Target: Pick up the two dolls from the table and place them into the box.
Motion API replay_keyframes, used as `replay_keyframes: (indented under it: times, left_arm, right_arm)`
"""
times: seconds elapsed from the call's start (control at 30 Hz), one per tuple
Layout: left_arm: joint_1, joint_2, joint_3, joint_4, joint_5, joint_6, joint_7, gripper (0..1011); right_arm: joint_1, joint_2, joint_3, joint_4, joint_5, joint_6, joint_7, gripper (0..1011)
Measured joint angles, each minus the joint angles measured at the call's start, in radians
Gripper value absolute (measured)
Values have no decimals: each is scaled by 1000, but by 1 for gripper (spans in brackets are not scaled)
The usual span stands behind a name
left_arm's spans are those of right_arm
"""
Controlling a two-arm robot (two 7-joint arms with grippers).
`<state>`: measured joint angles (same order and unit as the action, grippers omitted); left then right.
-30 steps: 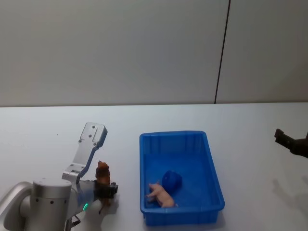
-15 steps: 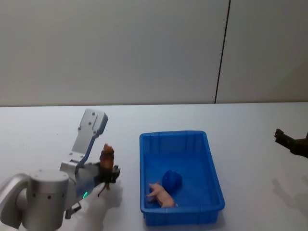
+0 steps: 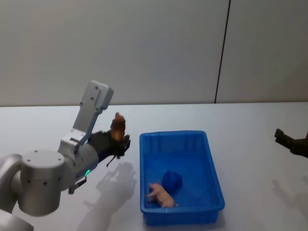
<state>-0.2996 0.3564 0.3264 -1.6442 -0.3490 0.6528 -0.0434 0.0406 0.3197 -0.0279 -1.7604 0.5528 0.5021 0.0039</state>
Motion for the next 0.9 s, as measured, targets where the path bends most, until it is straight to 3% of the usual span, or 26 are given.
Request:
replay_keyframes:
  times: [0.43, 0.9]
  left_arm:
    - [-55, -6, 0, 0, 16, -71, -189, 486]
    - [-120, -30, 18, 67, 5, -91, -411, 487]
  right_arm:
    - [0, 0, 0, 0, 0, 0, 0, 1001]
    - [0, 0, 0, 0, 0, 0, 0, 1001]
